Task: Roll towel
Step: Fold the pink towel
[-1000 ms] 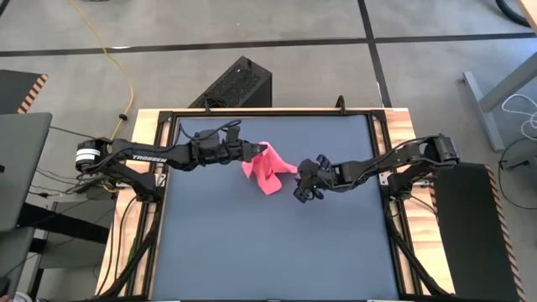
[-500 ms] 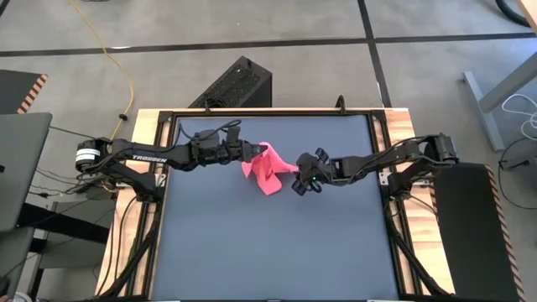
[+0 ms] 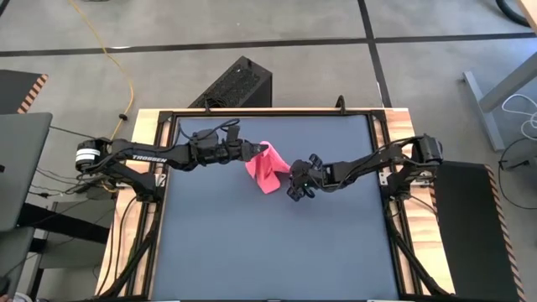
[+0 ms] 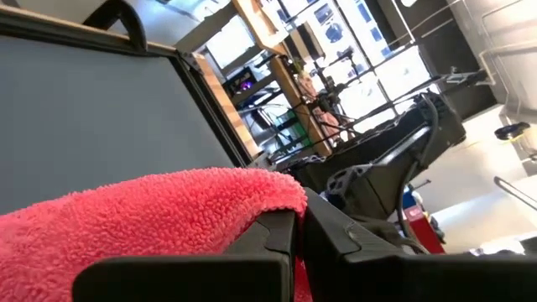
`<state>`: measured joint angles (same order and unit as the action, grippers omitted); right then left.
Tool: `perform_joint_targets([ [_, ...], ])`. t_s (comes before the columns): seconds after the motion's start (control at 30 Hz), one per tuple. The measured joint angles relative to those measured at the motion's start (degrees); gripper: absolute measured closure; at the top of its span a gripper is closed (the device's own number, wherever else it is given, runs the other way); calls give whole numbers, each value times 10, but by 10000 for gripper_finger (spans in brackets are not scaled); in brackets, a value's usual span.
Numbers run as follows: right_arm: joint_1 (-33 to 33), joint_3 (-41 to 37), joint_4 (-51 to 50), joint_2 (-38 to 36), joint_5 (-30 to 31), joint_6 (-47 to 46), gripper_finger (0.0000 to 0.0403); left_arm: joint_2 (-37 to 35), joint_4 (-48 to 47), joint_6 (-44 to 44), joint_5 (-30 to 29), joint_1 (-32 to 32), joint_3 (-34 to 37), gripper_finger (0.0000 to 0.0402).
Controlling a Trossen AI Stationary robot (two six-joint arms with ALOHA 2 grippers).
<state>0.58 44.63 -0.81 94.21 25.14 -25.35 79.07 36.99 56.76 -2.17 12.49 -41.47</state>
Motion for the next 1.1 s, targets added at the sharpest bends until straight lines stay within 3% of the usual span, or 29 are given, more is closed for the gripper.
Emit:
perform_joint_targets([
  [0.3, -23, 0, -5, 0, 6, 4, 227, 0, 2, 10, 8, 0, 0, 401],
  [0.37, -27, 0, -11, 0, 3, 6, 258, 0, 2, 12, 8, 0, 0, 401],
  [0.53, -36, 0, -23, 0, -31, 20, 381, 0, 2, 13, 8, 0, 0, 401],
  [0.77, -49, 0, -24, -31, -42, 17, 390, -1, 53, -6, 1, 0, 0, 401],
  [1.1, -76, 31, -138, -217, 7, 74, 390, -85, 86, -33, -7, 18, 0, 401],
])
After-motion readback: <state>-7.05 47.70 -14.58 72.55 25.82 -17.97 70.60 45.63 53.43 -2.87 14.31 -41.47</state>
